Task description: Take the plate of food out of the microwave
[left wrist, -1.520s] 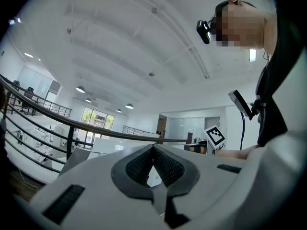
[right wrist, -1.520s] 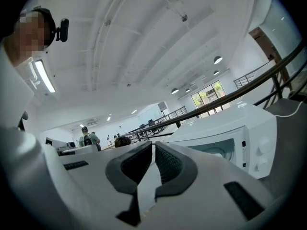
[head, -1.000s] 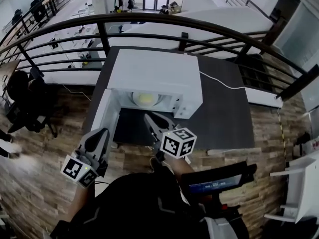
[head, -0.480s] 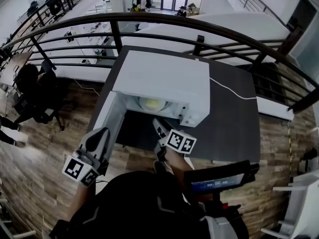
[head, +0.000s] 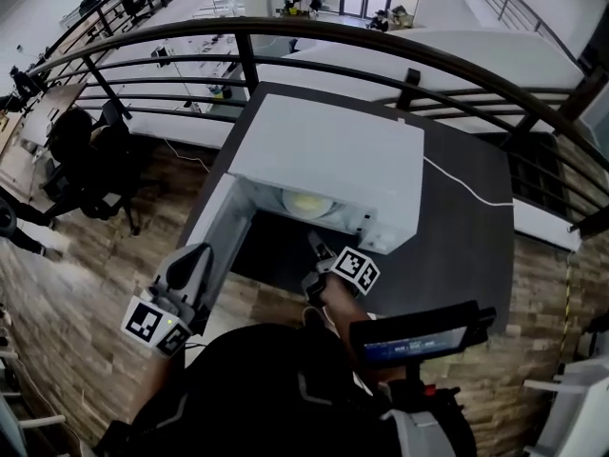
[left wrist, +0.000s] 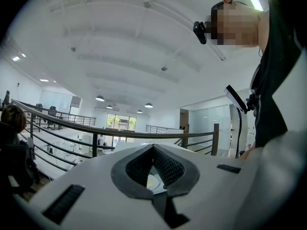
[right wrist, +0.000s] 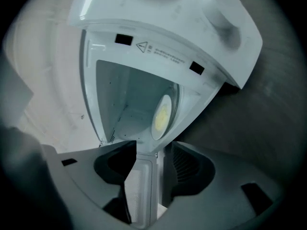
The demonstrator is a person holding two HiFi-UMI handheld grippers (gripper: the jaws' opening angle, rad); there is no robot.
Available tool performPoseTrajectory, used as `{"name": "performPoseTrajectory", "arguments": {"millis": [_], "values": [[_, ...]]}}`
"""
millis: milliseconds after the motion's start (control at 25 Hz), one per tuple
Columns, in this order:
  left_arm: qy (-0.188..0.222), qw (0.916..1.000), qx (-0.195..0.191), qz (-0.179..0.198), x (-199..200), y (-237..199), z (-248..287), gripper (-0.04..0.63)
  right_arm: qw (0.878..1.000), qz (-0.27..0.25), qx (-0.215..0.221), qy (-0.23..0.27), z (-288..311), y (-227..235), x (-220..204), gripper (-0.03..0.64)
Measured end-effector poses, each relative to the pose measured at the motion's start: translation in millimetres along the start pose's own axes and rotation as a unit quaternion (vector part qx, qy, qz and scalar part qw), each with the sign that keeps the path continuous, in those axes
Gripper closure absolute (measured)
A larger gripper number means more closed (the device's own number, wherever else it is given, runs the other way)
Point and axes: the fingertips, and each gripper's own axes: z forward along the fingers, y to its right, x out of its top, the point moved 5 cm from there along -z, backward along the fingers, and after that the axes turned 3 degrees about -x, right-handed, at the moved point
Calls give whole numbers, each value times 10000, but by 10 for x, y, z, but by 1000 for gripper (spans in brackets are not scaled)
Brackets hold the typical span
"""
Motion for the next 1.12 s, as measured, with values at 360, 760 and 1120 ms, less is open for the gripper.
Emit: {"name": "performPoseTrajectory", "arguments": {"millis": [360, 760, 1120], "values": [[-87, 9991, 411, 85, 13, -69, -22, 591, 9979, 620, -125, -153, 393, 229, -1, 364], [-155, 9972, 733, 89, 0, -88, -20, 591, 9929, 1158, -173, -231, 748, 274, 67, 356], [-293, 9953, 920, 78, -40, -64, -72, 591, 9885, 1487, -192, -176, 914, 324, 120, 356]]}}
